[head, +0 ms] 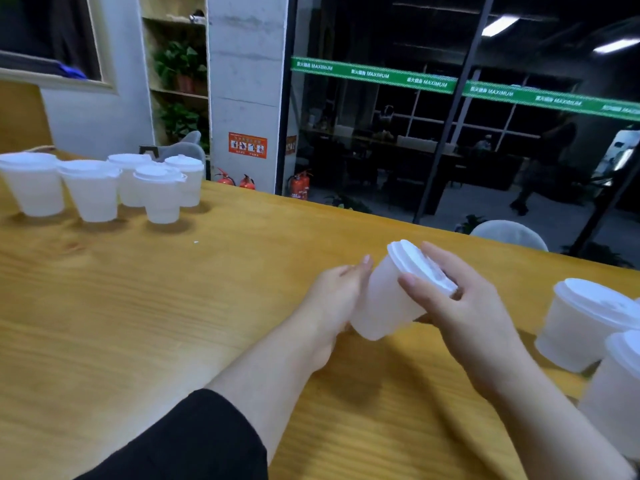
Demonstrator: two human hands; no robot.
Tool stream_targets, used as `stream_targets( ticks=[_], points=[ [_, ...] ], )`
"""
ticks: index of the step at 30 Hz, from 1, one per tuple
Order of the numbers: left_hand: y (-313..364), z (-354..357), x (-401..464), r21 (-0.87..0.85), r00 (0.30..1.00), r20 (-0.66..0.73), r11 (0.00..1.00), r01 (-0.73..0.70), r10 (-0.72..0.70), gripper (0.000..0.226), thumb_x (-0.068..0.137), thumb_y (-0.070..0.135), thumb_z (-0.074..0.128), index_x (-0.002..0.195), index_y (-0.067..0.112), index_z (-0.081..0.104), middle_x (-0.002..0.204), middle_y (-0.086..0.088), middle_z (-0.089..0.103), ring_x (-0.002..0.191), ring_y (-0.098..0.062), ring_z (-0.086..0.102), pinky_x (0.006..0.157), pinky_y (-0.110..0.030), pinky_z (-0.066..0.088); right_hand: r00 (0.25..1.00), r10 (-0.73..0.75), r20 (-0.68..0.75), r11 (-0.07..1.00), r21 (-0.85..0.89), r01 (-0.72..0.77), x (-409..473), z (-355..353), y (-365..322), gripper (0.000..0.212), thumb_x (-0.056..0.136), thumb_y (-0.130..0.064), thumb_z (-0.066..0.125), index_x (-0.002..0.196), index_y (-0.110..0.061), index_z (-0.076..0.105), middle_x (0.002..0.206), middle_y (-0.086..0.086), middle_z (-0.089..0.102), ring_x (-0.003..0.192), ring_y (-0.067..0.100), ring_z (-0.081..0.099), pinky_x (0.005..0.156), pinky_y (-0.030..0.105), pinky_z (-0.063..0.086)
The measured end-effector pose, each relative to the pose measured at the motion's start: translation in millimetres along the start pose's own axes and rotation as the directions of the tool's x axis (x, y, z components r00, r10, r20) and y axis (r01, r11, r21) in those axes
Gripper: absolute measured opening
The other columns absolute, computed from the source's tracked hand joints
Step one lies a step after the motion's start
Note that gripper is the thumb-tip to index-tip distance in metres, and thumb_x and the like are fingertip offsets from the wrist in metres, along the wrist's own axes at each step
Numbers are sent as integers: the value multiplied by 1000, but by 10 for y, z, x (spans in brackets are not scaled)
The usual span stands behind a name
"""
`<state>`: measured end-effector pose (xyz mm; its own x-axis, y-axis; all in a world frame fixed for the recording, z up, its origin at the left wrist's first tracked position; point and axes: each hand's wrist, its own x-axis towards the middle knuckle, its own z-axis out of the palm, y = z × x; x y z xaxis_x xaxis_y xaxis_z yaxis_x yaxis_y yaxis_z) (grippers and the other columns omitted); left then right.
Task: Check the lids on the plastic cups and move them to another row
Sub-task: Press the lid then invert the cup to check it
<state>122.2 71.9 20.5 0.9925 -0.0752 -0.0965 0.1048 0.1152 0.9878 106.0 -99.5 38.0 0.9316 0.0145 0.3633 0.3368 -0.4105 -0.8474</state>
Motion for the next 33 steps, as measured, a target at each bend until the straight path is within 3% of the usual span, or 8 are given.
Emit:
stream_targets(
  ticks=[4,9,18,22,25,27,29,33],
  points=[
    [-11,118,-76,-340,961,223,911,235,-164,44,98,57,60,111,19,78,95,-8,74,75,-22,68,71,-35,55,999,-28,20,999,26,28,1,-92,-35,91,59,-81,69,142,-48,52,128,-22,64,115,1,64,96,34,56],
    [-38,180,-89,-174,919,242,918,357,-312,37,97,52,54,100,21,72,84,-8,62,56,-20,51,48,-24,35,976,-84,200,990,-96,105,-38,-273,-101,81,67,-79,67,141,-51,50,133,-32,58,123,-17,49,86,5,44],
    [-91,322,-136,-276,985,-173,961,-21,-28,33,99,44,58,103,15,72,75,-4,64,58,-19,51,54,-31,33,997,23,-72,990,141,-13,-76,43,-174,66,84,-55,72,144,-35,54,139,-18,55,128,0,50,89,8,40],
    [-3,220,-191,-310,963,122,912,267,-240,38,99,47,53,94,17,75,73,-8,63,50,-18,48,43,-22,29,985,-97,139,994,-44,104,-130,-119,-211,86,71,-75,63,149,-45,42,141,-33,44,129,-16,40,93,8,37],
    [11,197,-217,-288,919,255,884,368,-300,43,86,53,60,72,19,81,71,-12,61,46,-17,44,35,-17,27,955,-183,233,973,-96,210,-141,-219,-177,71,82,-63,73,145,-46,46,137,-35,47,131,-19,38,102,13,36],
    [6,253,-238,-320,959,181,910,265,-216,31,72,49,69,69,22,82,71,-8,64,52,-18,51,43,-22,31,966,-215,142,970,-84,228,-127,-178,-147,62,85,-57,72,141,-44,51,133,-31,51,130,-16,42,99,10,37],
    [-27,301,-223,-325,997,51,943,66,-52,30,85,48,69,84,20,82,73,-3,64,57,-17,52,53,-29,29,984,-174,-26,984,-36,173,-114,-67,-137,62,82,-59,65,140,-42,53,132,-25,55,126,-10,48,96,10,40],
    [-84,261,-131,-125,961,-114,956,-264,251,49,87,55,69,104,10,63,78,-4,64,59,-20,53,48,-30,38,994,15,-105,993,119,-2,-91,40,-132,71,84,-71,60,147,-41,45,135,-14,57,124,7,55,95,24,46]
  ],
)
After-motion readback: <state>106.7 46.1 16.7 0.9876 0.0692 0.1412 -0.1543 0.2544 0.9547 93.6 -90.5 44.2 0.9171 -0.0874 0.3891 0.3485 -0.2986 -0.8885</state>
